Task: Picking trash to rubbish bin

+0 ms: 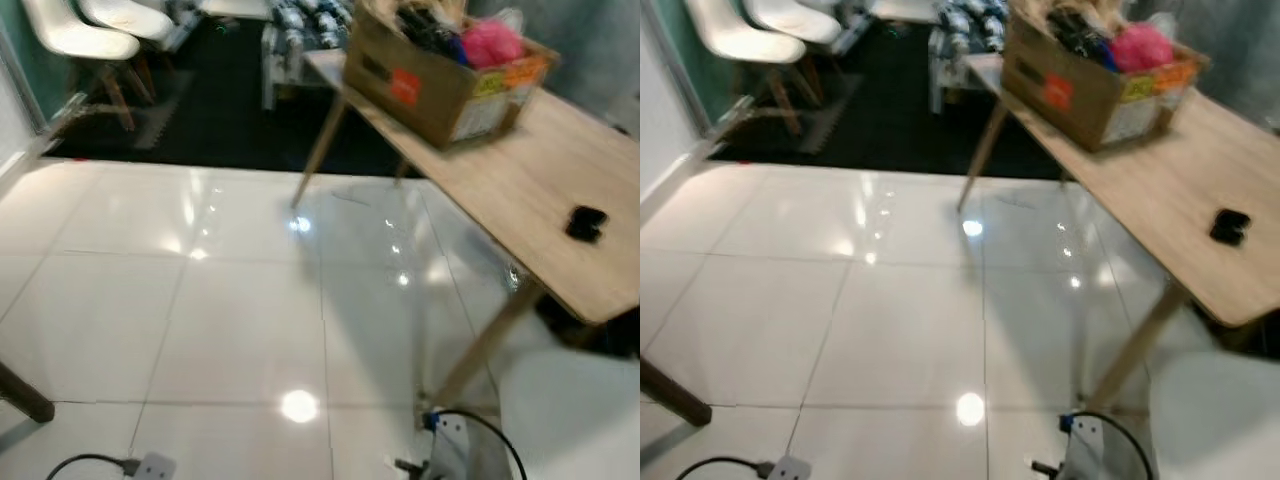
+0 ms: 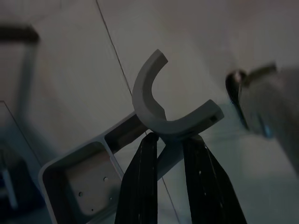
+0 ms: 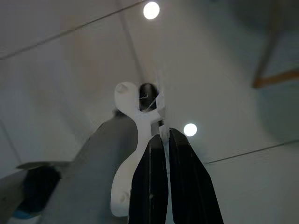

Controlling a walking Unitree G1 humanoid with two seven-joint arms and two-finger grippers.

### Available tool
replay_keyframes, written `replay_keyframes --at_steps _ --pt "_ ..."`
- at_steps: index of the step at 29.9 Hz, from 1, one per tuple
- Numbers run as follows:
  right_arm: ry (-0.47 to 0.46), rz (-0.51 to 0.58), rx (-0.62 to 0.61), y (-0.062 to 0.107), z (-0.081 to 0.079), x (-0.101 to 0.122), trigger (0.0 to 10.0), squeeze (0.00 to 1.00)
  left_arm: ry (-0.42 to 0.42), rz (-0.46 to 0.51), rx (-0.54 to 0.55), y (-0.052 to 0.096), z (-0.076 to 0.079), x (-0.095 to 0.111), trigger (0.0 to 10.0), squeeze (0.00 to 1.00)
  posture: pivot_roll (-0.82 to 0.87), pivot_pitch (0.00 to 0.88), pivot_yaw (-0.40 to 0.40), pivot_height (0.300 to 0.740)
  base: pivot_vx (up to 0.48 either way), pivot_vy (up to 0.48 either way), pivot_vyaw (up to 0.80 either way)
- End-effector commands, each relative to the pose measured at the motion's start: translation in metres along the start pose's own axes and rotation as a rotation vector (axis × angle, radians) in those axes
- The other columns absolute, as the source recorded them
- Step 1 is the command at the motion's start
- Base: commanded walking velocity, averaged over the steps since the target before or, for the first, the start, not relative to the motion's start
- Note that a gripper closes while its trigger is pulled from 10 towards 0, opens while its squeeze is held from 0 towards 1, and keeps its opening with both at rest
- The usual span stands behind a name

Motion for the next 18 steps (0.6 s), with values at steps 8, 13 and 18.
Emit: replay_keyframes --at_steps 8,13,18 --pt "0.029 -0.003 0.018 0.0002 -0.0033 -0.0049 10.0 0.0 0.038 -0.033 -0.01 0.0015 0.0063 -0.0129 10.0 0.0 0.11 0.091 -0.023 0.74 0.074 0.0 -0.05" --pt "0.065 -0.007 0.04 0.0 -0.0078 -0.0068 10.0 0.0 0.06 -0.039 -0.012 0.0016 0.0058 -0.0139 10.0 0.0 0.1 0.091 -0.019 0.74 0.372 0.0 0.0" --pt "0.107 -0.015 0.053 0.0003 -0.0091 -0.0094 10.0 0.0 0.052 -0.034 -0.011 0.0012 0.0054 -0.0114 10.0 0.0 0.09 0.09 -0.021 0.74 0.399 0.0 0.0"
Point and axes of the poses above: a point about 5 cm out from each wrist's last joint towards the gripper, its own y axis pointing back from the gripper into the wrist, its own x axis along the axis of the wrist's last joint, z = x × y, the point moved 3 cm from there along -y, pointing out of the wrist towards the gripper
